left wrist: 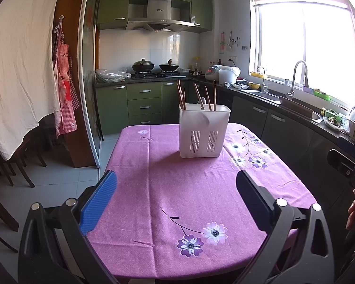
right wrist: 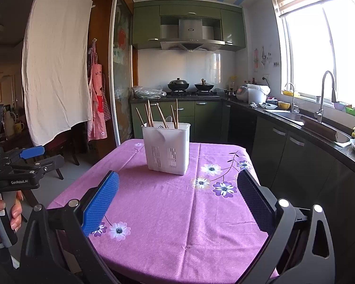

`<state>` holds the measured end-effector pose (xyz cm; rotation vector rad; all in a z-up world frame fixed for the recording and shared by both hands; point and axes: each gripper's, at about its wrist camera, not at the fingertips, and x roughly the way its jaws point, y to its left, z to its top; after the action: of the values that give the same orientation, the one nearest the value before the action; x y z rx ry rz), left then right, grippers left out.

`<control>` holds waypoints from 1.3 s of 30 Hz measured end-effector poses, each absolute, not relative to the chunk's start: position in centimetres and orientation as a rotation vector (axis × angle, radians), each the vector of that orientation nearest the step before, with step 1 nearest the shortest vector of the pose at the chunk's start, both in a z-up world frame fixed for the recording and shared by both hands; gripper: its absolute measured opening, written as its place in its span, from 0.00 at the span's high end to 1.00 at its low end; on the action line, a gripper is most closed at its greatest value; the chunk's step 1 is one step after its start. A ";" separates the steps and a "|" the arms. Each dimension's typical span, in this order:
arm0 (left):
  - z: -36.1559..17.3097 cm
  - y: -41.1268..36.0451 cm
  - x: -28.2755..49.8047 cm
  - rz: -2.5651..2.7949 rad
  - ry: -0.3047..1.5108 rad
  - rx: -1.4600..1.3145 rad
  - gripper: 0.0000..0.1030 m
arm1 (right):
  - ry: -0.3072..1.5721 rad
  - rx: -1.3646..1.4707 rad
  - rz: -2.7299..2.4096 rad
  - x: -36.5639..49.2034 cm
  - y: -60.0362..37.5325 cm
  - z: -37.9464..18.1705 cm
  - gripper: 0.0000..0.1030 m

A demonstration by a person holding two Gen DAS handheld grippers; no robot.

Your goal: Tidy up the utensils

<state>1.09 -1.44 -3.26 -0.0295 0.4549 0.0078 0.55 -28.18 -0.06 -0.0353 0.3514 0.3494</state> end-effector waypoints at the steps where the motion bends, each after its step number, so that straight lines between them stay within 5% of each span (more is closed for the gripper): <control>1: -3.3 -1.5 1.1 0.007 0.455 -0.029 0.07 | 0.352 -0.035 0.351 0.5 -28.2 -0.1 0.04; 39: -3.2 -2.0 1.2 -0.003 0.466 -0.037 0.07 | 0.367 -0.033 0.357 0.8 -27.8 -0.6 0.04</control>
<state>1.20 -1.99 -3.25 -0.0374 0.4658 -0.0033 0.84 -27.80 -0.58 -0.0334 0.3668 0.3566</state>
